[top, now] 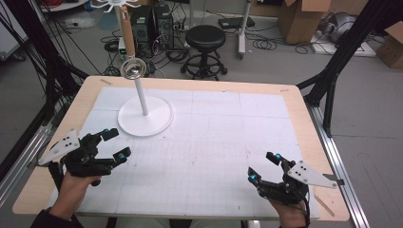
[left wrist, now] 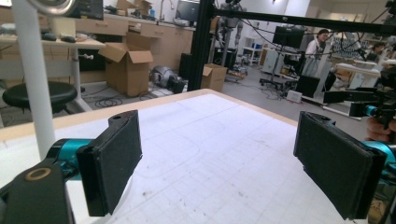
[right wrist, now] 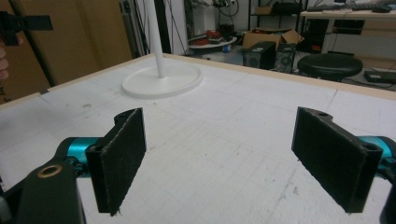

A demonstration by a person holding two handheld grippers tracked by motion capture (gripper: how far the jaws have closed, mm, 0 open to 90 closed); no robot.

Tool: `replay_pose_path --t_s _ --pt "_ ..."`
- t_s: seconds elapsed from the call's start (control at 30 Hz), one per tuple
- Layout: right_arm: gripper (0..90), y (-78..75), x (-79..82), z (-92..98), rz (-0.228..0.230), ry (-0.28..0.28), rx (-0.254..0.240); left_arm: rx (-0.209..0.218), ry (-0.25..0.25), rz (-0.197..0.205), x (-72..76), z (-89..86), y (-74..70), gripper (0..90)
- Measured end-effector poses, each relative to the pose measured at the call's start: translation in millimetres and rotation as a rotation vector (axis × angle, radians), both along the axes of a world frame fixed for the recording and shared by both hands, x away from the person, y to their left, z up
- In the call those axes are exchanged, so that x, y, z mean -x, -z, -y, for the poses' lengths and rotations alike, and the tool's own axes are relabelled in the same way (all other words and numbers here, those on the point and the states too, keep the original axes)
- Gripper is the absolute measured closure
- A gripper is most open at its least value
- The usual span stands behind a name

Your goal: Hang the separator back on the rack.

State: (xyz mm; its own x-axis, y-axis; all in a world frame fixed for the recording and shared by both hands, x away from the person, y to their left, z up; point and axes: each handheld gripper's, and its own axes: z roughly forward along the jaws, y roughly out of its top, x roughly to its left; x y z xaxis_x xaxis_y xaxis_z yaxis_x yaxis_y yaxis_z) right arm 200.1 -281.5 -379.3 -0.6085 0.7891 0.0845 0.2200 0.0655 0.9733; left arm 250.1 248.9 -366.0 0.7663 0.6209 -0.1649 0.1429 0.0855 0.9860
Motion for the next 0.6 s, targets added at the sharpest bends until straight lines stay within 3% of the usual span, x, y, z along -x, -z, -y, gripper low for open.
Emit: replay_pose_path --t_s 0.4,0.6 --pt "16.5 5.2 -0.7 -2.6 -0.015 0.005 0.018 0.004 -0.016 -0.021 0.5 -7.7 9.6 16.0" --pt "16.5 3.6 0.6 0.1 -0.006 0.021 -0.006 0.001 -0.009 -0.033 -1.2 -6.4 12.4 16.0"
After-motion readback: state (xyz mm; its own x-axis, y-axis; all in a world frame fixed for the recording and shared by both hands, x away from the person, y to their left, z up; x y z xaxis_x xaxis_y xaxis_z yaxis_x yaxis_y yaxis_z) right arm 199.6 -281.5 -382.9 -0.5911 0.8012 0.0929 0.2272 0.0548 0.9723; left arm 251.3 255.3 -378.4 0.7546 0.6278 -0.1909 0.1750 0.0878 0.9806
